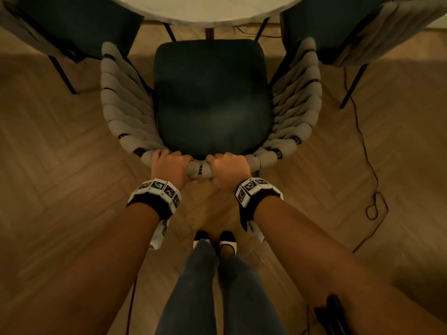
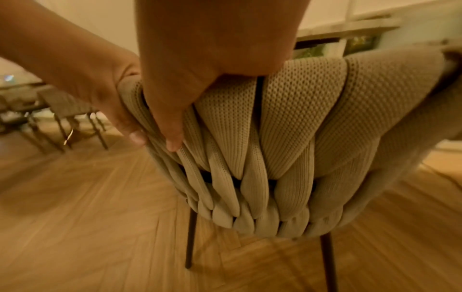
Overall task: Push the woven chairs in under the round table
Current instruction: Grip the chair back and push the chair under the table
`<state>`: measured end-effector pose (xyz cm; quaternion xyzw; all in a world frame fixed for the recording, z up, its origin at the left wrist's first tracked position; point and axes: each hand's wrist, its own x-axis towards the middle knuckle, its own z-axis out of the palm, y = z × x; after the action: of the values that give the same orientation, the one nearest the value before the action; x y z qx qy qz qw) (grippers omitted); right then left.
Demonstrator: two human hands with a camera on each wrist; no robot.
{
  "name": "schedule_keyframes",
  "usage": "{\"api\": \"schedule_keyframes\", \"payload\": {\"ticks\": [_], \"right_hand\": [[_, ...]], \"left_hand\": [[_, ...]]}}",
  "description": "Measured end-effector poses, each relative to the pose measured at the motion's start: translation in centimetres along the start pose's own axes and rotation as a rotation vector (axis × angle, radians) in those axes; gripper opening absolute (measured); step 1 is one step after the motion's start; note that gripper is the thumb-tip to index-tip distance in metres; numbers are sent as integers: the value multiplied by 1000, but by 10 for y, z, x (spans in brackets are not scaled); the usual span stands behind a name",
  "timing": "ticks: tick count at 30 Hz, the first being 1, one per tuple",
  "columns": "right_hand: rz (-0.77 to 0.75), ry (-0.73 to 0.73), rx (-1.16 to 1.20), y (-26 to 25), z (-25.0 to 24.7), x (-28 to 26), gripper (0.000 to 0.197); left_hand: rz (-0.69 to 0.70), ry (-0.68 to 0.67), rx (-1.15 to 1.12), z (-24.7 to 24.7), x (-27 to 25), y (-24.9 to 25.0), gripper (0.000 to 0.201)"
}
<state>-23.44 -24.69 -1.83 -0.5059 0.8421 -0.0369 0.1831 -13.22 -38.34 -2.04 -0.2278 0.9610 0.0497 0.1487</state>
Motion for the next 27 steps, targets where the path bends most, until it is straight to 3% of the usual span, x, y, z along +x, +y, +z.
{"api": "schedule_keyframes", "payload": {"ticks": [4, 6, 10, 12, 19, 27], "right_hand": [[65, 66, 3, 15, -7, -8, 73], [121, 36, -61, 38, -11, -14, 80], [195, -90, -215, 59, -16, -19, 29], [225, -91, -204, 51, -16, -15, 20], [238, -55, -83, 9, -11, 7, 11], [257, -50, -143, 30, -10, -13, 18]], "left_hand": [[-8, 14, -25, 0, -3, 6, 37], [26, 42, -37, 0, -6, 13, 32], [50, 74, -22, 2, -2, 12, 17], [82, 86, 10, 2, 1, 3, 17], [40, -13, 35, -10, 10, -39, 31], [51, 9, 69, 0, 6, -11, 24]]}}
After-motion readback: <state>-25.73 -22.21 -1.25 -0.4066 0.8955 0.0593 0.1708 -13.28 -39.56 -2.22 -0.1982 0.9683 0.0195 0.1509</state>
